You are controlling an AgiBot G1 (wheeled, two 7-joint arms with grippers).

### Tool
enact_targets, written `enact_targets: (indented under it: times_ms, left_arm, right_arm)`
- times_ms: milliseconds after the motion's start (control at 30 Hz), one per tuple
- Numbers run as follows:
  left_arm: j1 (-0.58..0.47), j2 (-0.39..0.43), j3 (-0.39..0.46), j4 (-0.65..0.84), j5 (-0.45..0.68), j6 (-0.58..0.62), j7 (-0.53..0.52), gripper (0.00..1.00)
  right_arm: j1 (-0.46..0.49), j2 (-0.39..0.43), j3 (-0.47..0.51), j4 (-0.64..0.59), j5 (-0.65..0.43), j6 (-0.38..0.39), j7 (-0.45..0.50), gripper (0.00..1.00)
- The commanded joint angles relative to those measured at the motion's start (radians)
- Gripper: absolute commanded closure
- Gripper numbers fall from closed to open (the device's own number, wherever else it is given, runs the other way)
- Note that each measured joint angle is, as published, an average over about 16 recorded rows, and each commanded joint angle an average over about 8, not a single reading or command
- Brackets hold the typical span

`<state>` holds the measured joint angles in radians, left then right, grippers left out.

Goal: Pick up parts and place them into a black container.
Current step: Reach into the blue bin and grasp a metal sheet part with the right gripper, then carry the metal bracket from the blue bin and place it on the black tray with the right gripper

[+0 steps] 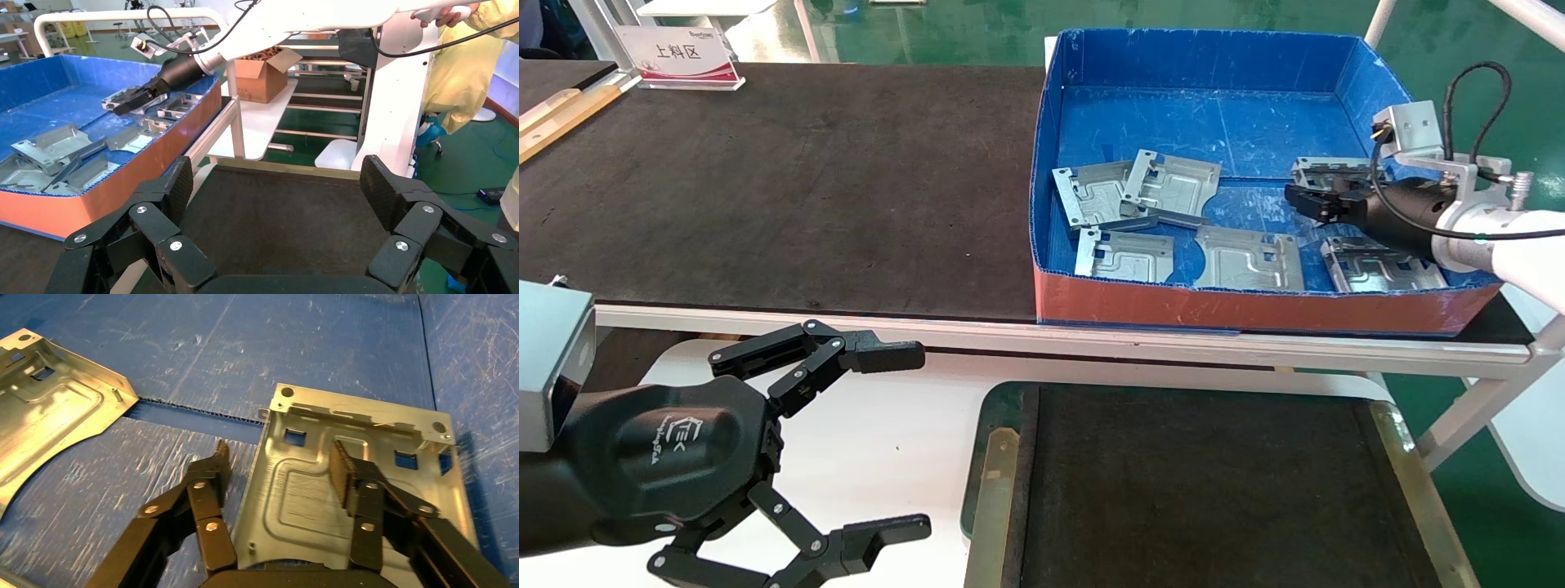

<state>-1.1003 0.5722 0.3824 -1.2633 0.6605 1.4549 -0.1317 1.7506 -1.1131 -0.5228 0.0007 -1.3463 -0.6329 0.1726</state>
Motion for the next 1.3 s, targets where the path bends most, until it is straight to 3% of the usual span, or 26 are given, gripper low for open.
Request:
enact_targets:
  times_ms: [33, 1300]
  left_arm:
    - [0.000, 0.000, 0.000, 0.000, 0.000, 0.000, 0.000, 0.00]
    - [0.000, 0.000, 0.000, 0.000, 0.000, 0.000, 0.000, 0.00]
  right_arm:
    - [0.000, -0.001, -0.001, 0.001, -0.001, -0.001, -0.002, 1.00]
    - [0.009, 0.021, 0.008, 0.008, 0.012, 0.006, -0.015, 1.00]
